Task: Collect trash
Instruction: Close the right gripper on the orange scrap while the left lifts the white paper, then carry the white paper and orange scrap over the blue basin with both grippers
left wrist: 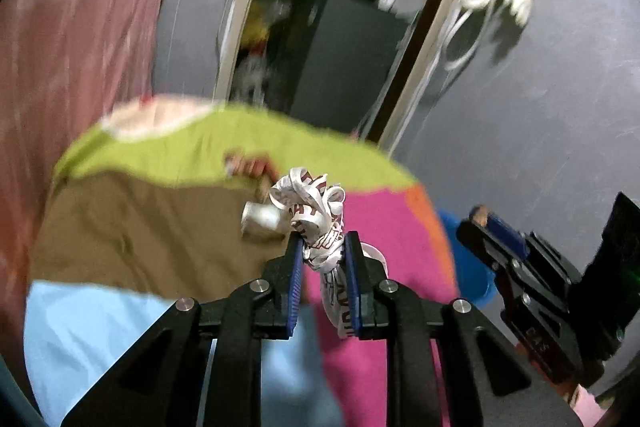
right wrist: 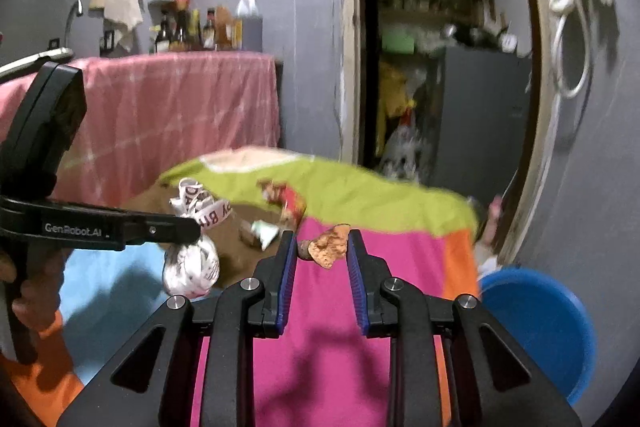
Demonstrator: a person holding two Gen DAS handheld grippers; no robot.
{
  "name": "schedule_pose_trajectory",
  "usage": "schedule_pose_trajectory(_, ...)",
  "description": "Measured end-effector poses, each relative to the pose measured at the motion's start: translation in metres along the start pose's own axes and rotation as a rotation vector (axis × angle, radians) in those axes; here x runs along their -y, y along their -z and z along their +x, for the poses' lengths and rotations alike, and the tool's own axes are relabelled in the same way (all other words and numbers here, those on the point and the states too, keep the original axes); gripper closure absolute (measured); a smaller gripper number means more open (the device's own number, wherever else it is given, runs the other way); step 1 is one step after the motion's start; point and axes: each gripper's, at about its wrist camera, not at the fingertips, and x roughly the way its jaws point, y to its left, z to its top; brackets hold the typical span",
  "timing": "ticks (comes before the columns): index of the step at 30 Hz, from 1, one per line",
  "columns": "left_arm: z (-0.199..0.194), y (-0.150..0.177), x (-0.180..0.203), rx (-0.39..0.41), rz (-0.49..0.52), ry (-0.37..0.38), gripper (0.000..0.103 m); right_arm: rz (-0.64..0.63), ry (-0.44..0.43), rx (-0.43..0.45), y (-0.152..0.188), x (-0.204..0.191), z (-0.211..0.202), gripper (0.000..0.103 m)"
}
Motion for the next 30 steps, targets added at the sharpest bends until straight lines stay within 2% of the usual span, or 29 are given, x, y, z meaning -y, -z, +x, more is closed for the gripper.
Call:
schedule_pose_trajectory(4, -0.015, -0.012, 0.037, 0.171, 0.083, 0.011, 0.087, -0.013, 0.062, 0.107, -0.021, 0.011, -0.034, 0.080)
schedule_pose_trajectory(9, -0.018, -0.020, 0.084, 0.353, 0.130, 0.045, 0.086, -0.021, 0.172, 0.229, -0.043, 0.034, -0.076, 0.080)
schedule_pose_trajectory(13, -0.016, -0.021, 0.118, 0.475, 0.165, 0.071, 0.086, -0.042, 0.271, 0.319, -0.054, 0.052, -0.105, 0.080)
schedule_pose_trajectory(16, -0.014, -0.018, 0.151, 0.539, 0.189, 0.076, 0.086, -0.053, 0.332, 0.359, -0.057, 0.066, -0.118, 0.080)
schedule_pose_trajectory(23, 0.017, -0.015, 0.188, 0.547, 0.205, 0.099, 0.085, -0.040, 0.429, 0.388, -0.045, 0.107, -0.133, 0.080)
schedule_pose_trajectory(30, 0.065, -0.009, 0.213, 0.461, 0.221, 0.068, 0.085, -0.017, 0.511, 0.370, -0.018, 0.140, -0.125, 0.080)
